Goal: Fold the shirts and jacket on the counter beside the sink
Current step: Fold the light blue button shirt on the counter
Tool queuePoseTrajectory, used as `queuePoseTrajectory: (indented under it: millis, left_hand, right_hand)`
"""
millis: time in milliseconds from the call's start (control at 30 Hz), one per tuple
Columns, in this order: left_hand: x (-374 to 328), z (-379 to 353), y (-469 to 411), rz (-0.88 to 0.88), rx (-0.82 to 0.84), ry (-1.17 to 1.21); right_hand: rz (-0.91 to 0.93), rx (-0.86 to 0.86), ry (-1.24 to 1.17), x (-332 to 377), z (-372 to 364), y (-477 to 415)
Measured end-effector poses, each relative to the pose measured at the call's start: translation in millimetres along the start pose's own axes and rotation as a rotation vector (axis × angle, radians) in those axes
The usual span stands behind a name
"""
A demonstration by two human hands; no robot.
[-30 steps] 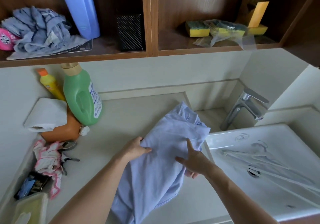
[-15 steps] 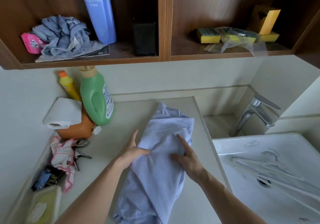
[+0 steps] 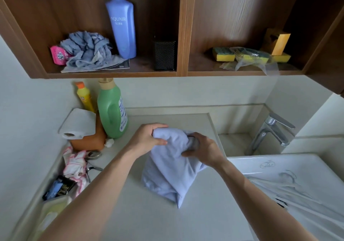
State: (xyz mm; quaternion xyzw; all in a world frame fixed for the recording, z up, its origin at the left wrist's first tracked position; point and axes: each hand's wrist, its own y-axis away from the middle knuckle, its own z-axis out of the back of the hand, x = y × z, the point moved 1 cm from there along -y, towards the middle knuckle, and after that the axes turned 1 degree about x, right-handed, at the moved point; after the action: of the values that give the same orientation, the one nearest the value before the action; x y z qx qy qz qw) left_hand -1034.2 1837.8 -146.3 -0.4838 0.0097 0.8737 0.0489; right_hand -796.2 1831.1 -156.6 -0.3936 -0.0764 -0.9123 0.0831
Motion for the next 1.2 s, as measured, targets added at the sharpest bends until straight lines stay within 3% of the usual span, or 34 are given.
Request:
queuePoseTrajectory:
  millis: [133, 233, 333, 500, 633, 800, 867, 967, 1133, 1200]
  left_hand:
    - [-21, 11, 12, -0.044, -0.092, -0.128]
    - [-34, 14, 22, -0.052, -0.149, -0.196]
    - [-45, 12, 31, -0.087, -0.162, -0.259]
    - [-76, -6, 49, -0.230, -0.178, -0.284]
    - [-108, -32, 65, -0.393, -0.077, -0.311]
    - [-118, -27, 84, -0.432, -0.022, -0.367]
    - [-114, -26, 93, -0.409, 0.075, -0.407]
    - [-106, -29, 107, -0.197, 0.245, -0.394]
    - [-86, -35, 133, -0.041, 0.354, -0.401]
    - [-80, -38, 149, 0.000, 0.373, -0.249]
  right_hand:
    - [0.054, -0.137, 0.041, 1, 16, 4]
    - [0.170, -0.214, 0.217, 2, 29, 8]
    - [0.254, -0.100, 0.292, 7, 42, 15]
    - [0.165, 0.171, 0.175, 19, 52, 42]
    - [0.255, 0.087, 0.207, 20, 35, 57]
    - [0.425, -0.009, 0.105, 13, 39, 78]
    - [0.480, 0.013, 0.064, 14, 42, 91]
    - [0.527, 0.004, -0.005, 14, 51, 112]
    - [0.542, -0.028, -0.040, 11, 68, 156]
    - [0.519, -0.075, -0.053, 12, 74, 181]
